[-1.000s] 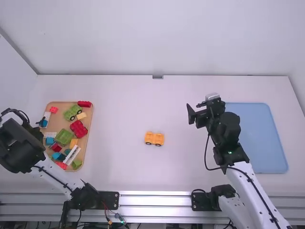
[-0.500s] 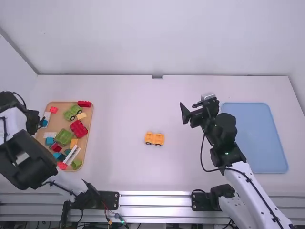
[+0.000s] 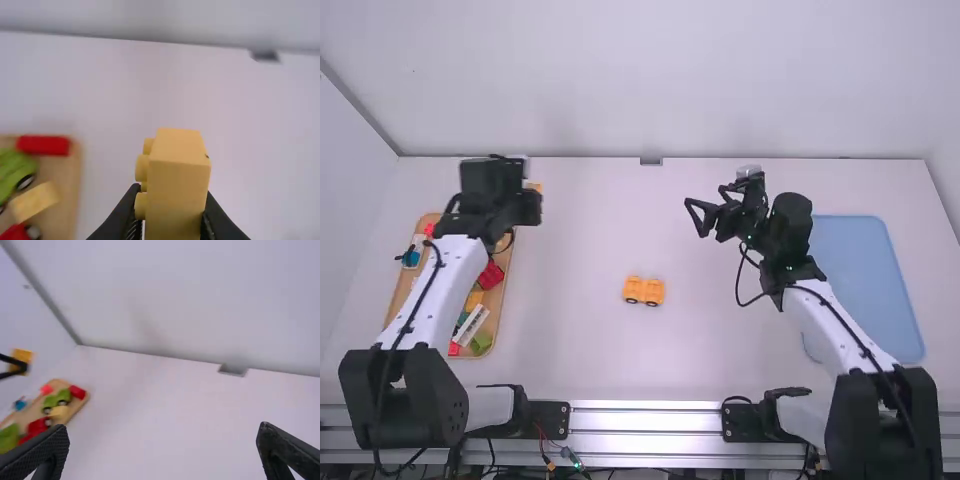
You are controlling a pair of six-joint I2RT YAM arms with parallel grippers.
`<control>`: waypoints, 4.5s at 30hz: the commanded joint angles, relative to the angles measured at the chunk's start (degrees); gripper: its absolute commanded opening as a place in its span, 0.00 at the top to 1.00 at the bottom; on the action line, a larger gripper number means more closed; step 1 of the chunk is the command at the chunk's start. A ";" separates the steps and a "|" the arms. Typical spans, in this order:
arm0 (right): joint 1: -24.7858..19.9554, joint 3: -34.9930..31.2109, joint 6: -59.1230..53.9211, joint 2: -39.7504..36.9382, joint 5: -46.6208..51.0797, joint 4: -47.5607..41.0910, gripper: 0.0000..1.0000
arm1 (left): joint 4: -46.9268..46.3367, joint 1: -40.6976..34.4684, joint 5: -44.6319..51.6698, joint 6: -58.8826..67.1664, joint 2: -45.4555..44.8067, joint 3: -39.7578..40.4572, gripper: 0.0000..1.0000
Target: Assemble lego blocks to make yellow taxi
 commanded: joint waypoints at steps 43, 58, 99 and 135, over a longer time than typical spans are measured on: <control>5.07 12.35 11.50 20.15 -28.09 -2.67 0.17 | 22.36 -32.96 -8.48 21.11 4.04 -9.97 0.99; 5.09 12.33 10.19 20.15 -27.52 -6.95 0.28 | 21.88 -35.26 -1.66 24.46 3.61 -10.03 0.99; 5.97 12.33 7.37 20.15 -27.80 -11.76 0.61 | 22.69 -36.04 -8.13 27.54 3.58 -11.54 0.99; 5.57 12.33 4.31 20.15 -26.25 -10.91 0.76 | 21.94 -34.80 -4.87 19.87 1.42 -11.52 0.01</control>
